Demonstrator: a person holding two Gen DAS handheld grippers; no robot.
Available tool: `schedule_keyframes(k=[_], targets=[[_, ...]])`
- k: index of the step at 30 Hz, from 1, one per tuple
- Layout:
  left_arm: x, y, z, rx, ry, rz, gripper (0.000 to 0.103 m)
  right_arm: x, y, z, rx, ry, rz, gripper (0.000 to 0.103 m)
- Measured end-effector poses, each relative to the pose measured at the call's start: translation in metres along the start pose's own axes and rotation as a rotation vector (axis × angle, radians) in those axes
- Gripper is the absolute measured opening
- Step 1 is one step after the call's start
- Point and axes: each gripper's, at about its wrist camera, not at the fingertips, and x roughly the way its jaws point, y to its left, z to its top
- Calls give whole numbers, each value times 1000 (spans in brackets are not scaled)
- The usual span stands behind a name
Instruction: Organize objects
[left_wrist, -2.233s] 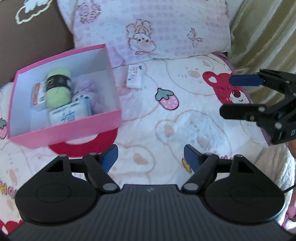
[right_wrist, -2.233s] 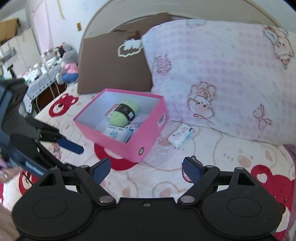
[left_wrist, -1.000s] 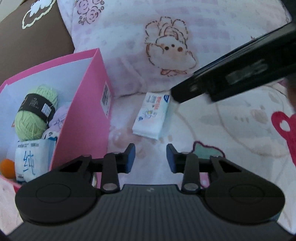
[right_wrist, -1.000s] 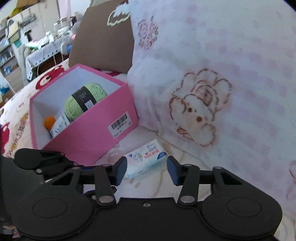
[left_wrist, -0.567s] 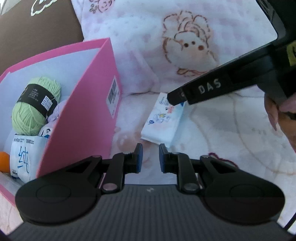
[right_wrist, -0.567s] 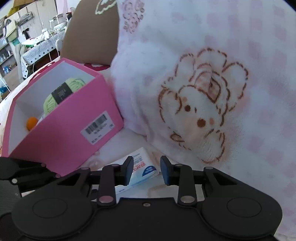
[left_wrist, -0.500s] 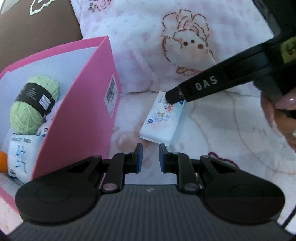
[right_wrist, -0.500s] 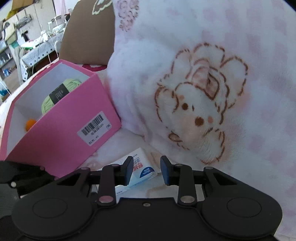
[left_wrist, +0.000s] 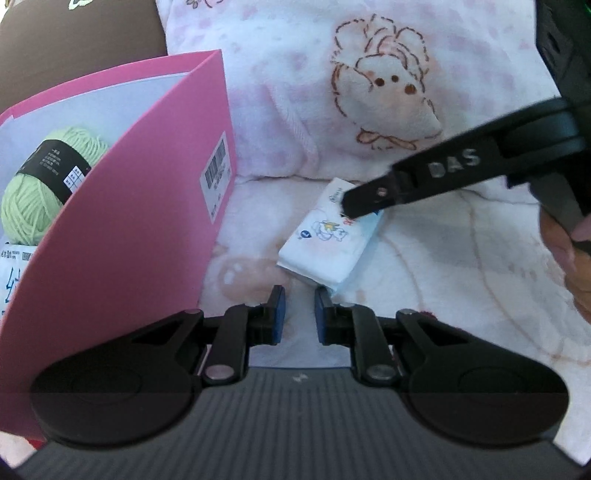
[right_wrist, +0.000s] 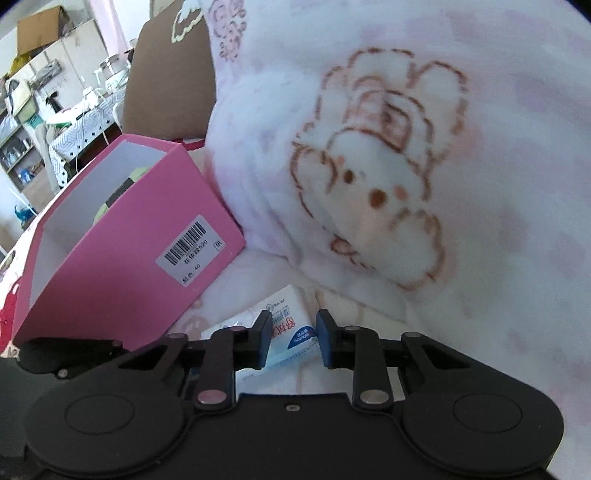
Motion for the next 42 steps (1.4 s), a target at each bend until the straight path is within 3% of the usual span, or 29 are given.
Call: schedule_keyframes(k=[9, 22, 25, 27, 31, 35, 41, 42], targets=[[-7, -9, -2, 36, -7, -105, 13, -33, -11, -27, 47, -14, -19, 30], [-33, -26, -6, 187, -15, -172, 13, -64, -13, -68, 87, -4, -88, 29], [-38, -24, -3, 160, -19, -203, 16, -66, -19, -75, 132, -35, -116, 30], [-39, -23, 0, 139, -12, -219, 16, -66, -20, -77, 147, -56, -147, 37], [-25, -26, 5, 87, 42, -244, 19, -65, -16, -75, 126, -81, -158, 37], [-10, -24, 10, 7, 105, -247, 35, -58, -8, -77, 97, -62, -140, 37], [3, -14, 14, -95, 168, -292, 35, -54, -8, -87, 124, -103, -114, 41], [5, -12, 14, -124, 182, -311, 31, -54, -9, -89, 135, -111, -109, 41]])
